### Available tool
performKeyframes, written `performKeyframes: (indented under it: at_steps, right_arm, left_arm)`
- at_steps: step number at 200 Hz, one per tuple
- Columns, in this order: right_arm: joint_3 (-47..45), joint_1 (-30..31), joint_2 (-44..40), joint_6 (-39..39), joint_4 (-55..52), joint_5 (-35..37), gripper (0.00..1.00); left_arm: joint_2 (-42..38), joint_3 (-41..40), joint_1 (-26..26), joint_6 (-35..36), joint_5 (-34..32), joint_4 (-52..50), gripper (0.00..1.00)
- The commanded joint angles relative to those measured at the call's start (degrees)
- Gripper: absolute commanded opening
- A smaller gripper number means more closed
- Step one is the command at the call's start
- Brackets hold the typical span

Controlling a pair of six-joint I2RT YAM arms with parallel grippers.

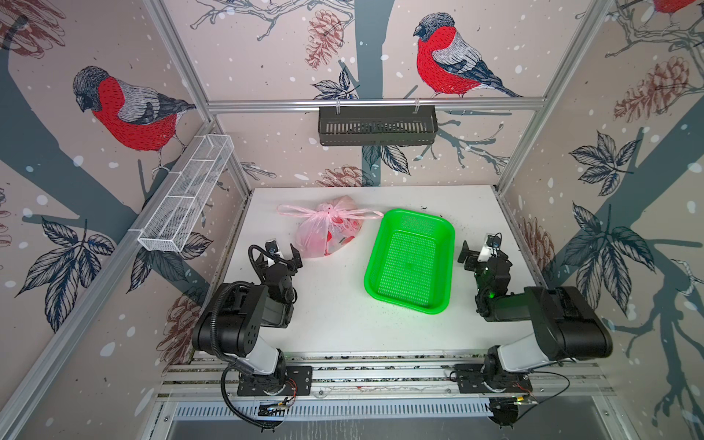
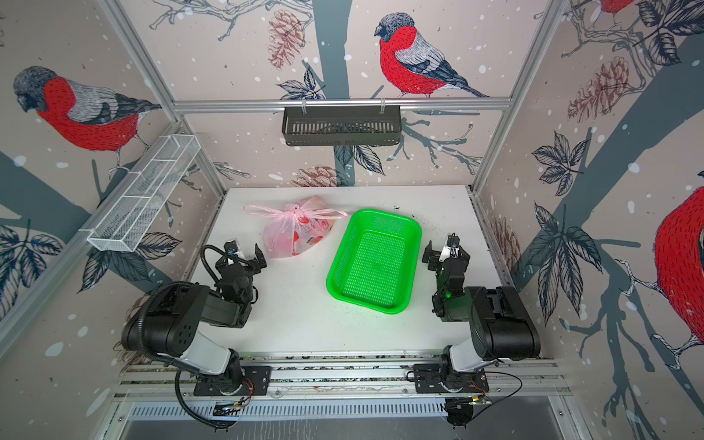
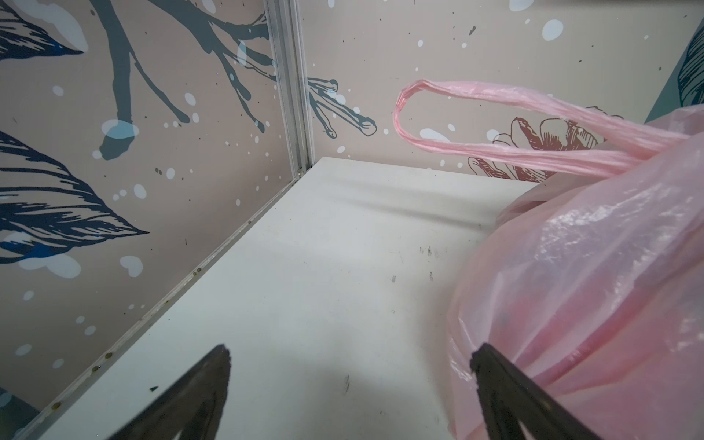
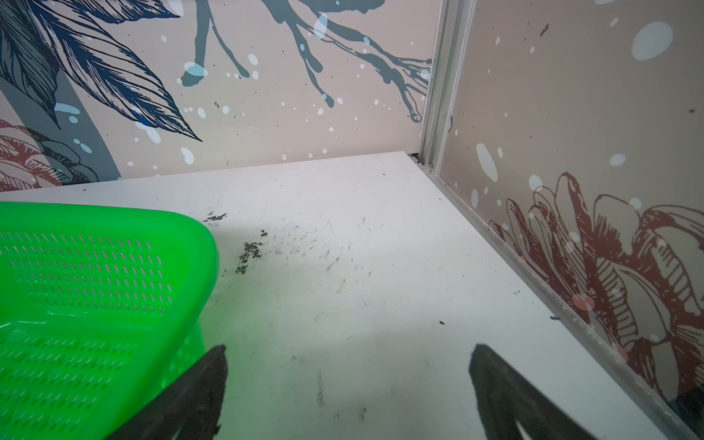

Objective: Untie the knot of the plastic bag and take out the fruit
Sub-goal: Rotate the basket at the center of the table.

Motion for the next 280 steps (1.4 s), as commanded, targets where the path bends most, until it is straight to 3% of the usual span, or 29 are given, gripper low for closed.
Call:
performKeyframes:
  at_steps: [1,82,108,115,128,148,165,174,210,255,280]
  right_arm:
    - [-0.05,0.00,-0.21,-0.08,0.58,-0.20,0.99]
    - [-0.13,-0.24,-0.34,0.07,0.74,-0.63,0.99]
    - [0.68,-0.35,-1.54,0.14,0.59,-0.31,0.99]
    - [3.45,-0.35,-3.53,0.61,-5.82,0.35,0.99]
    - [12.82,-0.85,-6.94,3.18,-29.88,3.26,0.99]
    - [25.93,-2.83,-7.64,14.13,-52.64,8.35,0.99]
    - [28.90,-6.29,-9.51,19.27,-60.89,0.32,0.99]
    - [27.46,-7.52,-11.89,20.91,-61.31,-3.75,0.99]
    - [24.61,-6.80,-21.93,24.87,-68.62,-3.85,0.99]
    - [24.32,3.29,-30.39,23.50,-76.66,2.33,0.99]
    - [26.11,7.42,-30.35,24.47,-80.25,2.69,0.99]
  left_arm:
    - [-0.03,0.18,0.01,0.85,-0.25,3.35,0.98]
    - [-0.47,-0.82,0.04,0.90,-0.12,5.03,0.98]
    - [-5.24,-2.19,0.05,0.73,-1.20,3.39,0.98]
    - [-7.68,-2.13,0.01,0.44,-2.39,0.98,0.98]
    - [-13.37,-1.24,0.05,-1.13,-5.88,-5.30,0.98]
    - [-23.09,2.15,0.05,-6.25,-12.22,-19.92,0.98]
    - [-30.95,6.26,0.74,-19.17,-18.70,-37.28,0.98]
    - [-34.70,7.58,1.89,-22.83,-15.53,-42.99,0.98]
    - [-42.00,13.51,2.23,-22.38,-0.97,-58.00,0.98]
    - [-41.20,25.24,1.90,-24.21,16.55,-79.93,0.98]
    - [-39.62,30.07,-0.05,-24.36,21.55,-88.83,0.98]
